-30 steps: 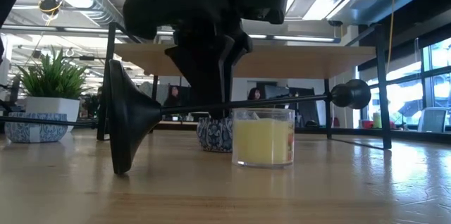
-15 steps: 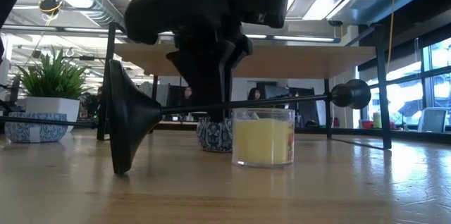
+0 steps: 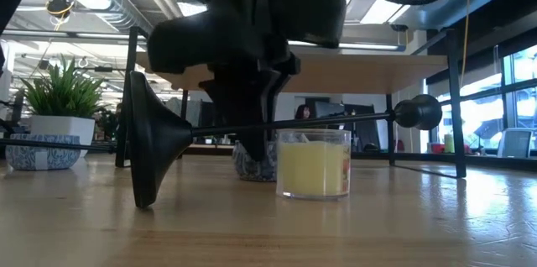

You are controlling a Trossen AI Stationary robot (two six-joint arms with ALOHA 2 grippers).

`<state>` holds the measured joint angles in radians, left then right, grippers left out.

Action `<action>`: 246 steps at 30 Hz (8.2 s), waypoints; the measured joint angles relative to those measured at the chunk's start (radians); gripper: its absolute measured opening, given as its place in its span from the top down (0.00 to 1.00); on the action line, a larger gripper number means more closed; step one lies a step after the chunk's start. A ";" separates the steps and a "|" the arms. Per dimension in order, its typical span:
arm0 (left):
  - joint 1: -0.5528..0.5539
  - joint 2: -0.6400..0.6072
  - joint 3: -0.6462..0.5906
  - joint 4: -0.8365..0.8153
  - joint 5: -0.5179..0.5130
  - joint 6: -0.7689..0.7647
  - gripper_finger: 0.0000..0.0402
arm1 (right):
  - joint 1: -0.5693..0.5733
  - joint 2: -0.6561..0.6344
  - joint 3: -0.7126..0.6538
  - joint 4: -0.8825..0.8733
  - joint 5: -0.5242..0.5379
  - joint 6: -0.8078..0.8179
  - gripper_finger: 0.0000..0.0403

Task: Pick & Place candle stick holders
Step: Put the right blue scented candle on the shelf

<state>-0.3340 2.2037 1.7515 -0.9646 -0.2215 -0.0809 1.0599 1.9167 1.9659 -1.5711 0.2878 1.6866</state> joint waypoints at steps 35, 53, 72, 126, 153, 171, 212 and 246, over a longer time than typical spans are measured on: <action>0.046 -0.094 0.605 -0.552 0.239 -0.281 1.00 | -0.010 0.000 0.000 0.000 0.045 -0.019 0.98; 0.462 -0.165 0.600 -0.606 0.325 -0.048 1.00 | -0.251 -0.024 0.000 0.008 0.044 -0.352 0.98; 0.571 -0.326 0.271 -0.606 0.487 0.233 1.00 | -0.632 -0.138 0.000 0.181 0.265 -0.882 0.98; 0.560 -0.448 0.031 -0.519 0.416 0.343 1.00 | -0.665 -0.628 -0.795 1.199 0.224 -1.131 0.98; 0.779 -0.400 0.031 -0.502 0.486 0.451 1.00 | -0.625 -0.631 -0.792 1.217 0.269 -1.125 0.98; 0.810 -0.370 0.031 -0.524 0.475 0.458 1.00 | -0.625 -0.631 -0.792 1.211 0.269 -1.118 0.98; 0.771 -0.389 0.031 -0.550 0.371 0.382 0.78 | -0.626 -0.631 -0.792 1.186 0.269 -1.118 0.98; 0.717 -0.412 0.031 -0.554 0.308 0.352 0.59 | -0.626 -0.631 -0.792 1.185 0.270 -1.118 0.98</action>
<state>0.3830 1.7912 1.7821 -1.5188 0.0868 0.2710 0.4339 1.2861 1.1736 -0.3859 0.5579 0.5686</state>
